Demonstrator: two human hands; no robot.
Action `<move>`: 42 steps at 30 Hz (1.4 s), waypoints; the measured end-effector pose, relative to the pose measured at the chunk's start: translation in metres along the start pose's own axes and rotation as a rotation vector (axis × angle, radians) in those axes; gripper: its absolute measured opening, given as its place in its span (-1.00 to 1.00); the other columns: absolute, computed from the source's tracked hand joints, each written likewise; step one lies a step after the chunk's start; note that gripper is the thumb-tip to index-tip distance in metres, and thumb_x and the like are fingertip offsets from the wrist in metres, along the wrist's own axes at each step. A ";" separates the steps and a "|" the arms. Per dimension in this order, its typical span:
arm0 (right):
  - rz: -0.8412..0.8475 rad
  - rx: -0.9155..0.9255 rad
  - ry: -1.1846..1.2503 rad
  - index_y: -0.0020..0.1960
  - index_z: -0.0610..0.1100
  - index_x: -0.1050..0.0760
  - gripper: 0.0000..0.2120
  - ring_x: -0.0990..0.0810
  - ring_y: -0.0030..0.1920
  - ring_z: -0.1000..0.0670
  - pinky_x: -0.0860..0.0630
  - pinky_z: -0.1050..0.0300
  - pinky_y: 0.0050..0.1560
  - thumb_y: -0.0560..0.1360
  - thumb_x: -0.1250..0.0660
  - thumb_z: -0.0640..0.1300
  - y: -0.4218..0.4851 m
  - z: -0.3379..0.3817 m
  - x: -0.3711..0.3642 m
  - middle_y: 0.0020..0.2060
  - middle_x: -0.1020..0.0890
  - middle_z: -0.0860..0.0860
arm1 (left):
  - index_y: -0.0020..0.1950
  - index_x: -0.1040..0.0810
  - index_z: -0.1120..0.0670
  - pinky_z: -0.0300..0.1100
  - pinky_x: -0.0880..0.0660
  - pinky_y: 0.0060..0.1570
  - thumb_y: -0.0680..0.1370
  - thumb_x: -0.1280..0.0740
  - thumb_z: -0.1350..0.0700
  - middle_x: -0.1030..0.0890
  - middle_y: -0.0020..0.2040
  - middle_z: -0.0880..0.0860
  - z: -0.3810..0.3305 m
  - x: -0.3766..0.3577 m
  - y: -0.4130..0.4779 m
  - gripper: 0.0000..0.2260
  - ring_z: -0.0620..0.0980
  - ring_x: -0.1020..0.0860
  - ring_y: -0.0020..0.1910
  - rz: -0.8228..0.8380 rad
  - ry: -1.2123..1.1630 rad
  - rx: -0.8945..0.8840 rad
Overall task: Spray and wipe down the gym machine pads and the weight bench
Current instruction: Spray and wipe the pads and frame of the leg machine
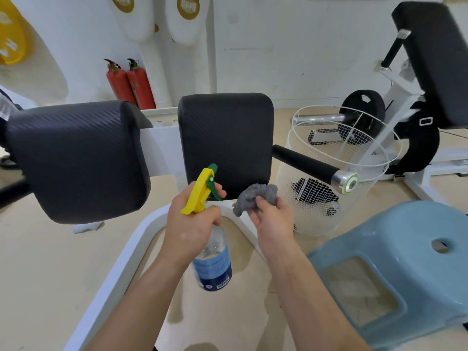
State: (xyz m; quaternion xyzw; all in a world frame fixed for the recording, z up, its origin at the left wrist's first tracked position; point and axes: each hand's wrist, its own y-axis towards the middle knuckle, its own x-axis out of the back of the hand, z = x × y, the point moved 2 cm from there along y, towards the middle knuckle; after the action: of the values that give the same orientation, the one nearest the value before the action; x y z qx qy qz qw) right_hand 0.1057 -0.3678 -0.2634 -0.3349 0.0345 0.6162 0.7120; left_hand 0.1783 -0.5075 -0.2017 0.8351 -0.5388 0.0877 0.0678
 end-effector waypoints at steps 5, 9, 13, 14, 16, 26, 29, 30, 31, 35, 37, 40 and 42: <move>-0.010 -0.087 -0.011 0.18 -0.20 -0.53 -0.84 -0.69 -0.02 -0.09 -0.63 0.06 -0.16 0.63 -0.26 -0.26 -0.008 0.007 0.009 0.00 -0.69 -0.17 | 0.01 -0.66 -0.03 -0.38 -0.52 -0.24 0.31 -0.38 0.37 -0.70 -0.02 -0.10 -0.016 -0.018 0.008 -0.60 -0.11 -0.59 -0.09 0.078 0.008 -0.024; -0.105 -0.156 -0.125 0.12 -0.01 -0.55 -0.86 -0.66 -0.17 0.01 -0.52 0.12 -0.31 0.62 -0.31 -0.01 -0.034 0.044 0.010 -0.07 -0.69 -0.05 | 0.09 -0.64 -0.13 -0.21 -0.52 -0.14 0.29 -0.35 0.36 -0.70 0.07 -0.12 -0.043 -0.026 0.009 -0.50 -0.07 -0.58 -0.04 0.099 0.008 0.055; -0.123 -0.265 -0.178 0.24 0.06 -0.52 -0.74 -0.62 -0.06 -0.04 -0.52 0.09 -0.27 0.65 -0.19 0.12 -0.071 0.092 -0.006 0.04 -0.68 -0.05 | 0.11 -0.64 -0.10 -0.13 -0.55 -0.03 0.32 -0.36 0.37 -0.70 0.09 -0.09 -0.092 -0.024 0.008 -0.51 -0.03 -0.61 0.06 0.070 0.023 0.192; -0.121 -0.276 -0.168 0.28 0.04 -0.51 -0.71 -0.62 -0.05 -0.06 -0.54 0.08 -0.26 0.66 -0.17 0.11 -0.080 0.107 -0.015 0.07 -0.67 -0.06 | 0.12 -0.64 -0.07 -0.17 -0.55 -0.05 0.35 -0.36 0.40 -0.70 0.09 -0.08 -0.108 -0.022 0.007 -0.52 -0.03 -0.61 0.05 0.067 0.032 0.226; -0.124 -0.278 -0.148 0.34 -0.01 -0.47 -0.68 -0.63 -0.03 -0.05 -0.58 0.07 -0.25 0.67 -0.15 0.07 -0.095 0.139 -0.032 0.07 -0.65 -0.06 | 0.15 -0.64 0.01 -0.28 -0.50 -0.07 0.38 -0.35 0.46 -0.69 0.10 -0.06 -0.137 -0.019 0.006 -0.53 -0.09 -0.60 0.08 0.074 0.062 0.268; -0.227 -0.262 -0.140 0.15 -0.16 -0.55 -0.84 -0.68 -0.03 -0.07 -0.67 0.00 -0.13 0.61 -0.30 -0.15 -0.071 0.272 -0.057 0.05 -0.66 -0.17 | 0.03 -0.56 -0.08 -0.22 -0.51 -0.19 0.47 -0.36 0.33 -0.57 -0.20 -0.17 -0.233 -0.046 0.007 -0.69 -0.08 -0.56 -0.25 0.002 0.251 0.332; -0.228 -0.218 -0.166 0.28 -0.05 -0.42 -0.72 -0.65 0.04 -0.05 -0.68 -0.05 -0.14 0.59 -0.30 -0.24 -0.037 0.288 -0.034 0.08 -0.62 -0.07 | 0.04 -0.54 -0.10 -0.30 -0.45 -0.24 0.48 -0.36 0.33 -0.57 -0.22 -0.08 -0.224 -0.072 0.015 -0.68 -0.05 -0.52 -0.29 0.018 0.388 0.378; -0.205 -0.213 -0.186 0.32 -0.01 -0.38 -0.65 -0.64 0.04 -0.03 -0.68 -0.07 -0.13 0.59 -0.29 -0.26 -0.023 0.292 -0.024 0.08 -0.60 -0.05 | 0.07 -0.54 -0.05 -0.30 -0.41 -0.25 0.48 -0.36 0.32 -0.58 -0.20 -0.02 -0.220 -0.083 0.017 -0.70 -0.04 -0.49 -0.29 0.021 0.416 0.388; -0.182 -0.208 -0.209 0.36 0.01 -0.36 -0.60 -0.64 0.05 -0.03 -0.68 -0.10 -0.11 0.59 -0.28 -0.28 -0.012 0.293 -0.016 0.10 -0.59 -0.06 | 0.11 -0.54 0.00 -0.28 -0.40 -0.26 0.49 -0.35 0.32 -0.57 -0.19 0.01 -0.214 -0.094 0.019 -0.71 -0.01 -0.47 -0.29 0.025 0.442 0.393; -0.129 -0.237 -0.253 0.32 0.03 -0.41 -0.63 -0.64 0.11 -0.07 -0.68 -0.07 -0.10 0.58 -0.26 -0.27 0.028 0.289 0.020 0.15 -0.61 -0.08 | 0.16 -0.51 0.02 -0.25 -0.38 -0.26 0.52 -0.34 0.30 -0.53 -0.19 -0.06 -0.191 -0.129 0.024 -0.73 -0.02 -0.48 -0.26 -0.020 0.522 0.417; -0.128 -0.269 -0.227 0.28 0.04 -0.44 -0.66 -0.64 0.11 -0.06 -0.68 -0.01 -0.14 0.57 -0.26 -0.26 0.041 0.283 0.033 0.13 -0.62 -0.07 | 0.14 -0.51 0.01 -0.18 -0.44 -0.24 0.52 -0.33 0.29 -0.57 -0.17 0.00 -0.178 -0.142 0.023 -0.74 0.04 -0.52 -0.22 -0.097 0.534 0.426; -0.102 -0.305 -0.209 0.28 0.02 -0.46 -0.67 -0.64 0.08 -0.05 -0.67 -0.03 -0.11 0.56 -0.26 -0.24 0.049 0.272 0.043 0.11 -0.63 -0.07 | 0.11 -0.51 0.02 -0.17 -0.44 -0.25 0.51 -0.32 0.29 -0.57 -0.19 0.05 -0.167 -0.154 0.020 -0.76 0.07 -0.53 -0.21 -0.177 0.540 0.470; -0.066 -0.314 -0.219 0.27 0.03 -0.47 -0.65 -0.64 0.11 -0.08 -0.66 -0.16 0.00 0.51 -0.30 -0.18 0.051 0.264 0.045 0.12 -0.63 -0.08 | 0.09 -0.52 0.04 -0.18 -0.43 -0.26 0.51 -0.32 0.29 -0.57 -0.21 0.06 -0.160 -0.161 0.019 -0.78 0.06 -0.53 -0.23 -0.187 0.533 0.496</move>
State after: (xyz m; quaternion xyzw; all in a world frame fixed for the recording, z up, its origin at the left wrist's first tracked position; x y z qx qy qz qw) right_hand -0.0258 -0.1911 -0.1022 -0.3739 -0.1506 0.6231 0.6702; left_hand 0.0843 -0.3384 -0.0805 0.8197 -0.3859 0.4231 0.0092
